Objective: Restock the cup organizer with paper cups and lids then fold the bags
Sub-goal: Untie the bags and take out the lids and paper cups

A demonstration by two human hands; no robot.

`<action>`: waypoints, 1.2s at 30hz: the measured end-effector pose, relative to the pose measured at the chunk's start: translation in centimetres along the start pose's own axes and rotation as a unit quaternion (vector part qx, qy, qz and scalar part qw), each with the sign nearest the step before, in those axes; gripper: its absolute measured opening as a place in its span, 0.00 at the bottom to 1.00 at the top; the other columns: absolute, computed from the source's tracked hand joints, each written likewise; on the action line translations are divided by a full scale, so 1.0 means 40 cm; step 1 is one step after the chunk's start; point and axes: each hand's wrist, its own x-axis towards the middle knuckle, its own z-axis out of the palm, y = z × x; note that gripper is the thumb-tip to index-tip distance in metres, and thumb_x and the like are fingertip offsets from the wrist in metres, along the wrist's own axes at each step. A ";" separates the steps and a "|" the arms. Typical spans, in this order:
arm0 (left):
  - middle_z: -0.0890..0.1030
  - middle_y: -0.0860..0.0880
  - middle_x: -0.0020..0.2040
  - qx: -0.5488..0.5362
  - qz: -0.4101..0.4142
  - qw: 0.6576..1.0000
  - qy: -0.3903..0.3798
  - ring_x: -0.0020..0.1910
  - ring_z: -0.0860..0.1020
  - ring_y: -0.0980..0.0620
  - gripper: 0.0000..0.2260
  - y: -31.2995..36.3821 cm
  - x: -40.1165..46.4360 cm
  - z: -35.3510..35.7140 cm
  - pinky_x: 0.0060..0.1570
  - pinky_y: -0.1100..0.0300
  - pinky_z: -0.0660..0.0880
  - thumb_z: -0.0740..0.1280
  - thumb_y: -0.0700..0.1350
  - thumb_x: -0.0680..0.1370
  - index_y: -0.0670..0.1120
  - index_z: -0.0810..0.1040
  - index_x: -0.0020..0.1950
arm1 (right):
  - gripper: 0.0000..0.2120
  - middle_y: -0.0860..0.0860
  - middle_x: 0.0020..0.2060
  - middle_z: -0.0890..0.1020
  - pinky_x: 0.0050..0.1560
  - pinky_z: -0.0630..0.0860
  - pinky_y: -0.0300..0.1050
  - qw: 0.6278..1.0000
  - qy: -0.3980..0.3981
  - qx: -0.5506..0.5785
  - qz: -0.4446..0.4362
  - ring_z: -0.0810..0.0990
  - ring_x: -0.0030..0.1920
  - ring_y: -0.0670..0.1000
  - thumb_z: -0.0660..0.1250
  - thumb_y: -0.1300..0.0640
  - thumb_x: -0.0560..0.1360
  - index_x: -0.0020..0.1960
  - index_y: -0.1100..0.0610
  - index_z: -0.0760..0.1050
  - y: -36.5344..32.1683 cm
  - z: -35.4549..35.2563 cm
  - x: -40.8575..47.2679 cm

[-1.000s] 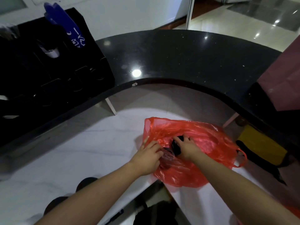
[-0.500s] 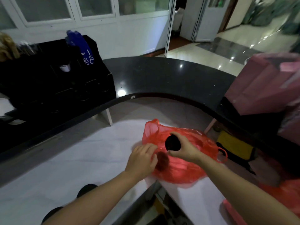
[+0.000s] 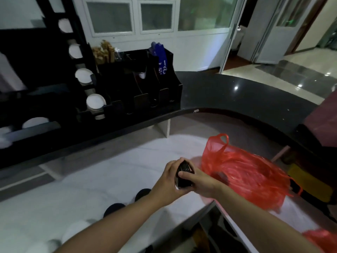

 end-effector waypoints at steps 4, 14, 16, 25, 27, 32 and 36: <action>0.63 0.57 0.69 0.009 -0.036 0.999 0.007 0.65 0.71 0.62 0.38 -0.037 -0.040 -0.058 0.65 0.70 0.69 0.78 0.54 0.70 0.63 0.61 0.74 | 0.27 0.59 0.67 0.76 0.67 0.73 0.62 0.994 -0.069 -0.052 0.069 0.76 0.68 0.62 0.74 0.49 0.76 0.72 0.48 0.69 -0.001 0.032 0.041; 0.63 0.47 0.69 0.325 -0.150 0.917 -0.177 0.64 0.70 0.41 0.39 -0.085 0.002 -0.034 0.62 0.48 0.73 0.71 0.63 0.69 0.63 0.54 0.74 | 0.18 0.52 0.31 0.80 0.30 0.71 0.36 0.912 0.172 -0.372 0.023 0.75 0.25 0.43 0.60 0.57 0.84 0.39 0.61 0.78 -0.083 -0.113 0.018; 0.64 0.44 0.69 0.360 -0.165 0.898 -0.192 0.63 0.71 0.39 0.40 -0.096 0.022 -0.004 0.61 0.47 0.72 0.71 0.63 0.69 0.62 0.53 0.75 | 0.20 0.48 0.25 0.77 0.29 0.69 0.38 0.883 0.225 -0.411 0.013 0.72 0.23 0.43 0.59 0.59 0.83 0.33 0.58 0.76 -0.087 -0.183 0.008; 0.61 0.41 0.73 0.423 -0.205 0.850 -0.238 0.68 0.67 0.37 0.45 -0.146 0.092 0.086 0.67 0.45 0.65 0.69 0.62 0.70 0.56 0.47 0.80 | 0.15 0.49 0.31 0.81 0.40 0.74 0.47 0.814 0.351 -0.463 0.001 0.80 0.35 0.53 0.63 0.67 0.73 0.33 0.51 0.74 -0.074 -0.413 -0.049; 0.60 0.41 0.74 0.424 -0.213 0.843 -0.254 0.69 0.66 0.37 0.46 -0.149 0.099 0.107 0.69 0.45 0.64 0.70 0.62 0.71 0.56 0.46 0.81 | 0.14 0.48 0.36 0.81 0.41 0.69 0.42 0.803 0.353 -0.480 0.008 0.80 0.40 0.53 0.64 0.68 0.72 0.37 0.50 0.75 -0.055 -0.445 -0.058; 0.59 0.42 0.74 0.416 -0.230 0.838 -0.269 0.69 0.64 0.38 0.45 -0.181 0.077 0.147 0.69 0.45 0.64 0.70 0.60 0.72 0.57 0.45 0.80 | 0.12 0.54 0.47 0.86 0.48 0.71 0.42 0.792 0.337 -0.506 0.049 0.83 0.53 0.57 0.64 0.67 0.73 0.48 0.56 0.83 0.007 -0.511 -0.046; 0.50 0.41 0.80 0.448 -0.210 0.823 -0.281 0.76 0.55 0.36 0.51 -0.178 0.083 0.156 0.74 0.40 0.57 0.69 0.68 0.71 0.59 0.37 0.80 | 0.13 0.56 0.55 0.85 0.54 0.74 0.44 0.782 0.336 -0.518 0.083 0.81 0.59 0.58 0.63 0.65 0.77 0.57 0.59 0.83 0.015 -0.543 -0.025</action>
